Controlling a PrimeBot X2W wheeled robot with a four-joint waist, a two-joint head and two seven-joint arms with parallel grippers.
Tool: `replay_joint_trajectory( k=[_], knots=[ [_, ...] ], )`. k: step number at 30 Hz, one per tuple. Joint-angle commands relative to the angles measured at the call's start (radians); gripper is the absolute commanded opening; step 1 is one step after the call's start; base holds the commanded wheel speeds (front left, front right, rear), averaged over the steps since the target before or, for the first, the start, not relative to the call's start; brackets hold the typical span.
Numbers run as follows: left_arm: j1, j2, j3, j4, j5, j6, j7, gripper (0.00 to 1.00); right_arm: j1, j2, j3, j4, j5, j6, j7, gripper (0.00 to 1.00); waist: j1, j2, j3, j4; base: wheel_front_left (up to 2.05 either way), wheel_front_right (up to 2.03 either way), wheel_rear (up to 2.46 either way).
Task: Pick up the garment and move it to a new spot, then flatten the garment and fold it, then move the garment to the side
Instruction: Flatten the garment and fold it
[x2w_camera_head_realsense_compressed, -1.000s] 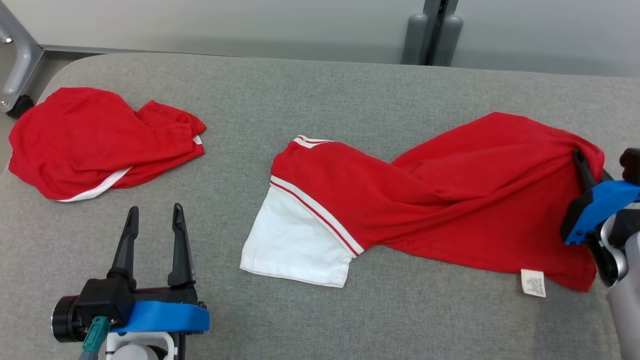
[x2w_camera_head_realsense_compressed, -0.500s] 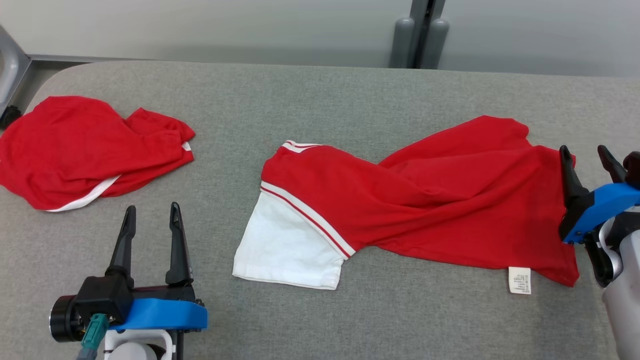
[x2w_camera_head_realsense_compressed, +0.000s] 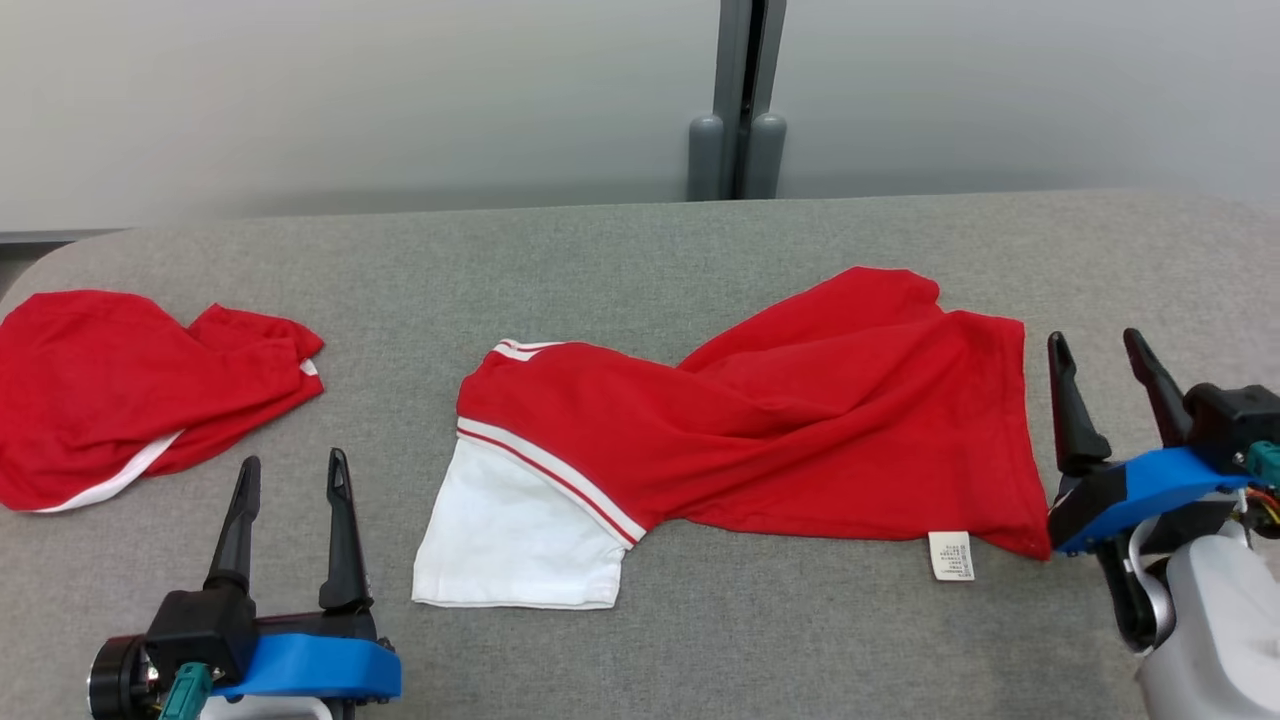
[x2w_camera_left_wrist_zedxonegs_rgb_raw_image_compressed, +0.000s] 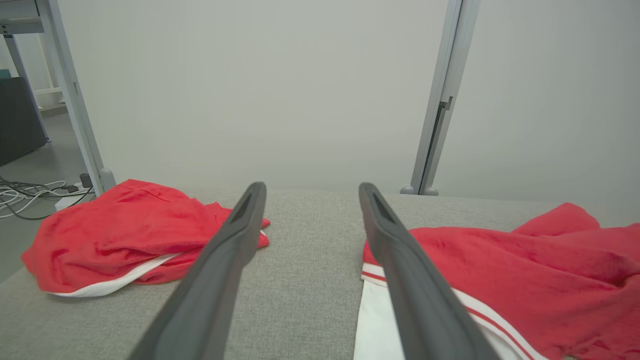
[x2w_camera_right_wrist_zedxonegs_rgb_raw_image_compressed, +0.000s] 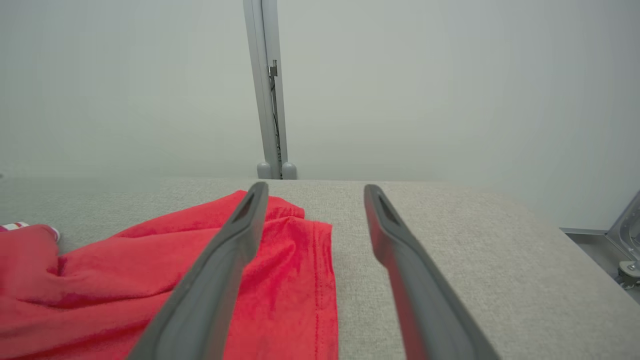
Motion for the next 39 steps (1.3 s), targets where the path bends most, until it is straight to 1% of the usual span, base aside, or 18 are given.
replay_joint_trajectory(
  k=[1, 5, 12, 16, 21, 30, 39],
  knots=[
    [0.014, -0.001, 0.006, -0.001, 0.004, 0.001, -0.005, 1.0, 0.044, 0.019, 0.002, -0.052, 0.008, 0.0, -0.006, 1.0, 0.0, 0.0, -0.02, -0.018, 0.0, 0.0, 0.0],
    [0.033, -0.001, 0.01, 0.012, 0.01, -0.001, -0.005, 1.0, 0.132, 0.062, -0.004, -0.159, -0.004, 0.0, 0.004, 1.0, 0.0, 0.0, -0.035, -0.026, 0.0, 0.0, 0.0],
    [0.043, -0.001, 0.006, 0.034, 0.018, 0.0, -0.005, 1.0, 0.302, 0.131, -0.026, -0.353, -0.036, 0.0, 0.07, 1.0, 0.0, 0.0, -0.054, -0.021, 0.0, 0.0, 0.0],
    [0.05, 0.0, 0.005, 0.045, 0.019, -0.001, -0.005, 1.0, 0.393, 0.152, -0.041, -0.451, -0.055, 0.0, 0.115, 1.0, 0.0, 0.0, -0.066, -0.018, 0.0, 0.0, 0.0],
    [0.056, 0.001, 0.01, 0.053, 0.026, 0.015, -0.005, 1.0, 0.478, 0.166, -0.054, -0.553, -0.07, 0.0, 0.168, 1.0, 0.0, 0.0, -0.074, -0.016, 0.0, 0.0, 0.0],
    [0.057, 0.011, 0.005, 0.069, 0.026, 0.018, -0.005, 1.0, 0.526, 0.171, -0.063, -0.612, -0.071, 0.0, 0.205, 1.0, 0.0, 0.0, -0.074, -0.013, 0.0, 0.0, 0.0],
    [0.039, 0.019, -0.001, 0.076, 0.025, 0.029, -0.005, 1.0, 0.526, 0.171, -0.066, -0.604, -0.051, 0.0, 0.207, 1.0, 0.0, 0.0, -0.068, -0.008, 0.0, 0.0, 0.0]
  ],
)
